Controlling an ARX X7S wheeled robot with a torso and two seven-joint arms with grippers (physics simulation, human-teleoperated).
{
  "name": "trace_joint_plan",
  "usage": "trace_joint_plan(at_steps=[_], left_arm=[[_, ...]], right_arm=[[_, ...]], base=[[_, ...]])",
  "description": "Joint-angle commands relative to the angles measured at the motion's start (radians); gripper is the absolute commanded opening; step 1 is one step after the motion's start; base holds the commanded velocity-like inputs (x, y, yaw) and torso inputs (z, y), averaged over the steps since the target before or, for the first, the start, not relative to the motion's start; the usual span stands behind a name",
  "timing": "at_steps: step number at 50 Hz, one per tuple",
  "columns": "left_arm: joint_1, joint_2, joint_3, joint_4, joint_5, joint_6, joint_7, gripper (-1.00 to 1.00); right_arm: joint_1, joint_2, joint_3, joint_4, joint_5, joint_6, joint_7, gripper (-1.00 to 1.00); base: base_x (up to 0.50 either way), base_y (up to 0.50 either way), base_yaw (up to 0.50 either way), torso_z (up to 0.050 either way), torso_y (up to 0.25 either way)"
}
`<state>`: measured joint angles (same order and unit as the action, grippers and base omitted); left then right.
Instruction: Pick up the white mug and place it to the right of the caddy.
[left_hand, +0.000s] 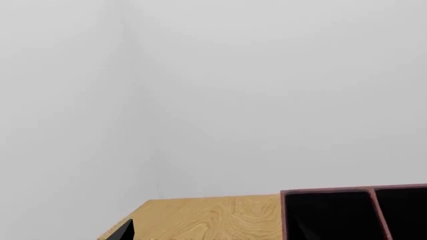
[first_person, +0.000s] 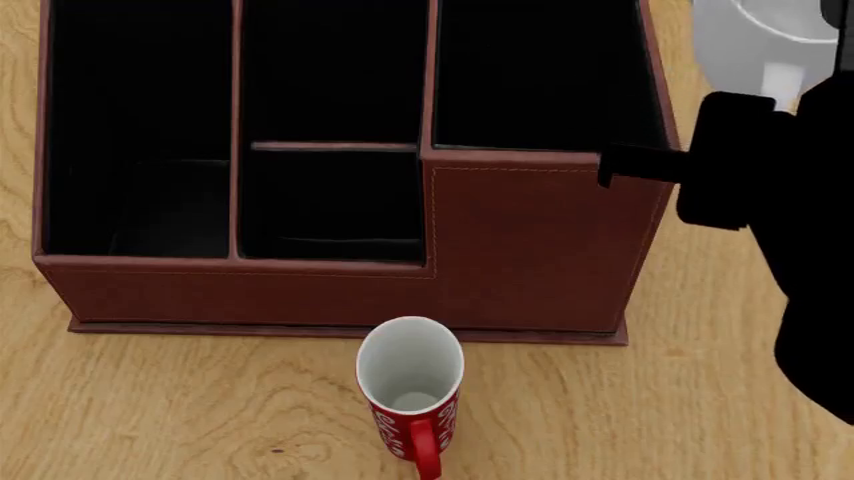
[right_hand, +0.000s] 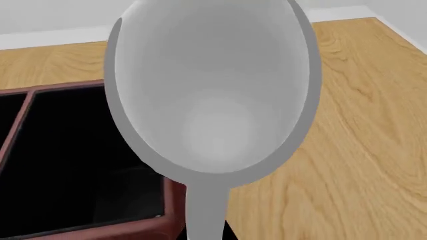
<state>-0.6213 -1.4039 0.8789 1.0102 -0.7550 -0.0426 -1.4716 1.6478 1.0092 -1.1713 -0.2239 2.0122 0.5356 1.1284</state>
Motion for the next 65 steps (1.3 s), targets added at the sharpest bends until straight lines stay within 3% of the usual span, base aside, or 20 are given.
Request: trace_joint_plan(at_steps=[1,28,65], left_arm=[[0.006,0.005,0.002,-0.009,0.004,0.002,0.004,1.00],[-0.057,0.062,-0.018,0.019,-0.051,-0.113,0.013,1.00],[-0.041,0.088,-0.005,-0.014,-0.029,-0.103,0.034,1.00]], right_arm=[[-0.028,0.003,0.000,0.016,-0.035,-0.006,-0.026,-1.00],[-0.148,0.072,-0.008,0.000,-0.060,-0.088,-0.082,-1.00],[-0.270,0.026,-0.052,0.112,-0.111,-0.149,-0.163,-1.00]], base=[[0.00,0.00,0.00,0.000,0.000],[0.00,0.00,0.00,0.000,0.001],[0.00,0.00,0.00,0.000,0.001]])
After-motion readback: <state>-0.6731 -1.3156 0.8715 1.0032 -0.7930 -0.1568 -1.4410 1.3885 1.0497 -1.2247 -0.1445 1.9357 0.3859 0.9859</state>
